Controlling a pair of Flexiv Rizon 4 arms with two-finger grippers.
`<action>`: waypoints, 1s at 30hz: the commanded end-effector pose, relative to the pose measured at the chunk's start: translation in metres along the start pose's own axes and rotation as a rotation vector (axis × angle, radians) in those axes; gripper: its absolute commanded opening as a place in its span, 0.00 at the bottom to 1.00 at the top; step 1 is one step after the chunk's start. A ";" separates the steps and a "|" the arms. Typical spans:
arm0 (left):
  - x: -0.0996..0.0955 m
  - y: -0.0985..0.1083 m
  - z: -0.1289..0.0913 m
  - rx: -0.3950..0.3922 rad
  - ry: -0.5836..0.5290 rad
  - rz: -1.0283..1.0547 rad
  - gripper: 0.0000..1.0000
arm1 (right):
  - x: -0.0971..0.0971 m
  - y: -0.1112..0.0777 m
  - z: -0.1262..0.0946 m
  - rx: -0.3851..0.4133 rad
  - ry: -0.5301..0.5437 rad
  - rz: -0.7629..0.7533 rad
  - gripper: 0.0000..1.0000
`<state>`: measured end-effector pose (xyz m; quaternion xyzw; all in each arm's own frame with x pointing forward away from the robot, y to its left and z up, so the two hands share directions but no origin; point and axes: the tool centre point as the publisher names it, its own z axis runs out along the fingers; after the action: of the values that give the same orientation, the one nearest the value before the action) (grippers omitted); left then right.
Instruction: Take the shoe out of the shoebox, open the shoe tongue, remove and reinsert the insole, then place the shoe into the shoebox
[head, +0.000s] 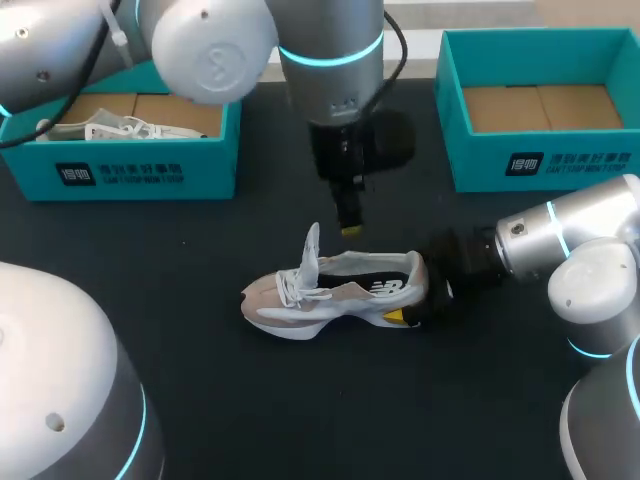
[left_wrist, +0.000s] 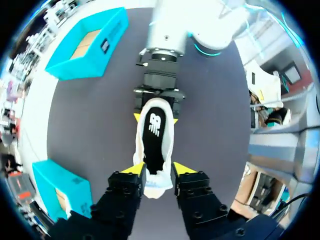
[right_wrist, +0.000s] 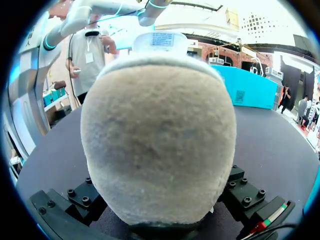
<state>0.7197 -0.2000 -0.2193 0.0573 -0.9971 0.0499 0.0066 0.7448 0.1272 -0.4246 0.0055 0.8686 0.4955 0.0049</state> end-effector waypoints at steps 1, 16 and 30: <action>-0.002 0.004 0.005 0.120 0.119 0.598 0.00 | -0.002 -0.002 0.003 0.003 -0.002 0.001 0.00; 0.000 0.002 0.020 0.122 0.102 0.525 0.00 | -0.002 -0.002 0.003 0.003 -0.002 0.001 0.00; 0.003 -0.020 0.080 0.158 0.117 0.389 0.00 | -0.002 -0.002 0.003 0.003 -0.002 0.001 0.00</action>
<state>0.7151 -0.2172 -0.2814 -0.1393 -0.9802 0.1327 0.0462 0.7448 0.1271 -0.4246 0.0055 0.8686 0.4955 0.0049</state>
